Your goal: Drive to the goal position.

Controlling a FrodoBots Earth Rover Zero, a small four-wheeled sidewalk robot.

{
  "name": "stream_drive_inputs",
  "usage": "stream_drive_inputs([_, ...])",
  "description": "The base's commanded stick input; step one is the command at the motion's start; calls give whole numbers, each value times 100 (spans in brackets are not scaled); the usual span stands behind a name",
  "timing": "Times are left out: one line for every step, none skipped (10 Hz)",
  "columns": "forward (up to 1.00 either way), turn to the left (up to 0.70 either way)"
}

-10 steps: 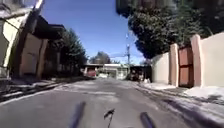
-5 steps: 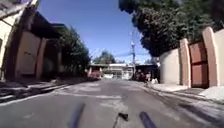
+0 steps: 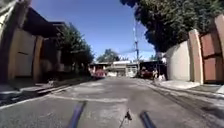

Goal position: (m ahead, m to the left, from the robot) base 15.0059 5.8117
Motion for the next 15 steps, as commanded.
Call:
stream_drive_inputs([100,0])
stream_drive_inputs([100,0])
stream_drive_inputs([100,0])
stream_drive_inputs([100,0])
stream_drive_inputs([100,0])
stream_drive_inputs([100,0])
stream_drive_inputs([100,0])
stream_drive_inputs([100,0])
stream_drive_inputs([100,0])
stream_drive_inputs([100,0])
stream_drive_inputs([100,0])
stream_drive_inputs([100,0])
stream_drive_inputs([100,0])
stream_drive_inputs([100,1])
stream_drive_inputs([100,-1])
